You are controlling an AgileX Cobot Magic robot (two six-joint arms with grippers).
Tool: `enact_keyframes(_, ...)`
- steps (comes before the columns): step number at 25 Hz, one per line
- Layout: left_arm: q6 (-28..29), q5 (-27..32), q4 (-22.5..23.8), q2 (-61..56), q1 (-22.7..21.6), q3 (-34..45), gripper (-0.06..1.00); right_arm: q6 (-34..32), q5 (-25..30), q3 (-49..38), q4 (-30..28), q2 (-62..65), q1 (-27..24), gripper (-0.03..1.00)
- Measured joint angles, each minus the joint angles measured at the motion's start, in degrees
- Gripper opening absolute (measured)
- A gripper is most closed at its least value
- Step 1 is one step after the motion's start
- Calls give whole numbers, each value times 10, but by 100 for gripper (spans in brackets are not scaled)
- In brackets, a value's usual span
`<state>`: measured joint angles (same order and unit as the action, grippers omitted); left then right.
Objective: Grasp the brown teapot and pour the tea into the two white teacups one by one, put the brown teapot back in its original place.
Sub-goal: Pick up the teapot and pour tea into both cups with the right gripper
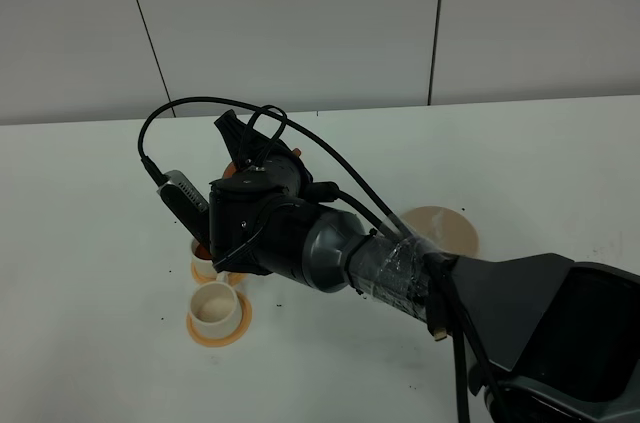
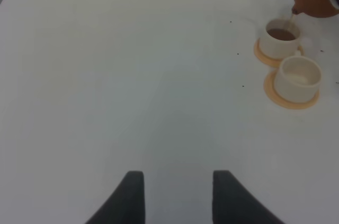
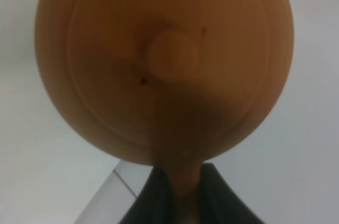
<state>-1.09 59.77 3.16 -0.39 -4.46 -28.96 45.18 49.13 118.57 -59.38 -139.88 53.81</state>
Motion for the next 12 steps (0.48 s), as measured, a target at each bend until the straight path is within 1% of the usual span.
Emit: enact_keyframes(12,0,0,0,0,0,0,37,0,-1,0,7,0,0,9)
